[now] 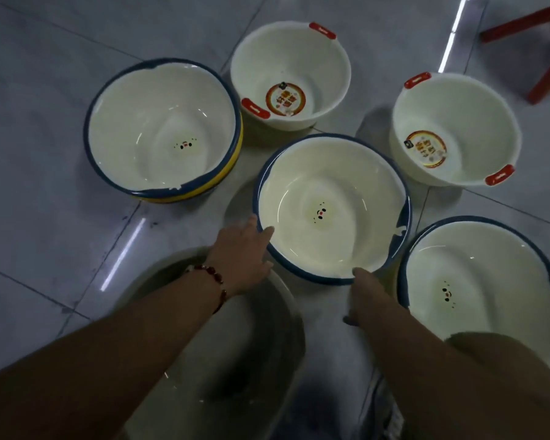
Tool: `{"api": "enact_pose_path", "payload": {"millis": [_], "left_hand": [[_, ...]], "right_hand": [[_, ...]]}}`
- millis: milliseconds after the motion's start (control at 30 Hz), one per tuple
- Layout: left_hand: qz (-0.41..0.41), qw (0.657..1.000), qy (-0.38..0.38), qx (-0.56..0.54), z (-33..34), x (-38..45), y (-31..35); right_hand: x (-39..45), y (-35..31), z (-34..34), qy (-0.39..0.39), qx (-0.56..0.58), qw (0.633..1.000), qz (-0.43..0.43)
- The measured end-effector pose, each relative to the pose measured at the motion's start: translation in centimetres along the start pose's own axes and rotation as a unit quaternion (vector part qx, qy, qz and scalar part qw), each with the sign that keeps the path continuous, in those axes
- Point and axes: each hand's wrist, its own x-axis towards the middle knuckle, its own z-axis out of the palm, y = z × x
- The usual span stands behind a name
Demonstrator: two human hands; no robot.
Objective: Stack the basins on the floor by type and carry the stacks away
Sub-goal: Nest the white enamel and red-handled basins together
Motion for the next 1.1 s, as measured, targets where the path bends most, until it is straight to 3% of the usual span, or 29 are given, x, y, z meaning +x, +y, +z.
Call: {"api": "enact_pose_path", "payload": {"millis": [67, 133, 267, 333, 633, 767, 967, 1033, 1100], "left_hand": [[0.024, 1.000, 0.016, 0.006, 0.1, 0.5, -1.4], [0.032, 0.999, 0.021, 0.005, 0.0, 0.4, -3.5], [0.002, 0.998, 0.058, -0.014, 0.0, -0.7, -7.4], [-0.006, 0.999, 0.034, -0.009, -0.5, -1.8, -9.1], [-0.030, 0.990, 0.107, -0.091, -3.9, -10.0, -13.0], [-0.031, 0.976, 0.130, -0.173, -3.7, -14.3, -13.2], [-0.091, 0.926, 0.151, -0.333, -2.8, -18.1, -15.1], [-0.115, 0.883, 0.153, -0.428, -3.0, -18.5, -15.6], [-0.130, 0.810, 0.148, -0.553, -3.4, -18.7, -15.9]], "right_hand": [[1.1, 0.1, 1.6, -0.029, 0.169, 0.983, 0.070], [1.8, 0.1, 3.4, -0.041, 0.261, 0.961, 0.084], [1.2, 0.5, 6.1, -0.033, 0.303, 0.951, 0.052], [-0.5, 0.5, 7.0, -0.034, 0.326, 0.944, 0.031], [-10.8, -0.2, 2.7, -0.038, 0.286, 0.957, 0.023], [-14.9, 0.0, 1.8, -0.079, 0.208, 0.974, -0.043], [-21.1, -0.6, 1.5, -0.105, 0.080, 0.974, -0.186], [-23.0, -1.1, 2.0, -0.122, 0.033, 0.966, -0.226], [-24.5, -1.4, 2.6, -0.129, -0.009, 0.955, -0.267]]}}
